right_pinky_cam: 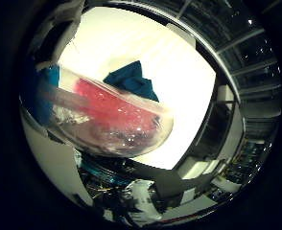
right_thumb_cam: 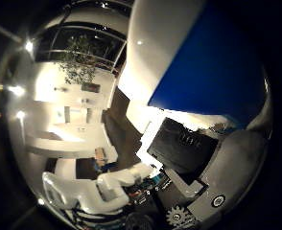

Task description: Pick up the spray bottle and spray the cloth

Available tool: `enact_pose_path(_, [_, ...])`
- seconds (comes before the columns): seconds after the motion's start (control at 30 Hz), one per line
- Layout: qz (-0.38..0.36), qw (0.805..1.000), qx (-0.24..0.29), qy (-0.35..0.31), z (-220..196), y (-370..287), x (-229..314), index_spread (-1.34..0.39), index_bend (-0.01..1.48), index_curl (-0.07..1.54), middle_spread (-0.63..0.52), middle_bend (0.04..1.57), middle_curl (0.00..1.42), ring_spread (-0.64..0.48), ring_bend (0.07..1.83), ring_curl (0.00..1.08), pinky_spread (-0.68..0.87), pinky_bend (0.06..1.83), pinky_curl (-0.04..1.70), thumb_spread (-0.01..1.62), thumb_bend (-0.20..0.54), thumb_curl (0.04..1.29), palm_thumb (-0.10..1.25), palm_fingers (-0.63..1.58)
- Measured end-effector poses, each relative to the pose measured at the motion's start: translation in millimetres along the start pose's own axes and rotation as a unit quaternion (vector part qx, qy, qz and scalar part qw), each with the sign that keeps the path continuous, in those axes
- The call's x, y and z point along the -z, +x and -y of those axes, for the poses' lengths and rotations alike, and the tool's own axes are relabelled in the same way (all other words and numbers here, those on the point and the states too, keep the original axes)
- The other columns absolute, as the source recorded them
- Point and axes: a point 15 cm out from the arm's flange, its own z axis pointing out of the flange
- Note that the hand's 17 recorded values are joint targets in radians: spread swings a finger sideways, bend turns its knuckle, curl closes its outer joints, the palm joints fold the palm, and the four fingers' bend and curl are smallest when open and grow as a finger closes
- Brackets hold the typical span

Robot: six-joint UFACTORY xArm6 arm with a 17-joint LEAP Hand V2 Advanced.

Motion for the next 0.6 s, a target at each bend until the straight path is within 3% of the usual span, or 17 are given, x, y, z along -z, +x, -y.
enact_pose_path(0.3, [0.137,0.989,-0.029,0.049,30.0,-33.6,-18.9,-0.19,1.13,0.79,-0.07,1.39,0.62,-0.16,1.49,0.61,-0.14,0.98,1.45,1.12,-0.009,0.62,1.1,1.17])
enact_pose_path(0.6, [0.264,0.962,-0.036,0.052,39.2,-73.9,-65.4,-0.19,1.12,0.8,-0.07,1.39,0.61,-0.16,1.49,0.61,-0.14,0.98,1.44,1.13,-0.009,0.63,1.11,1.17])
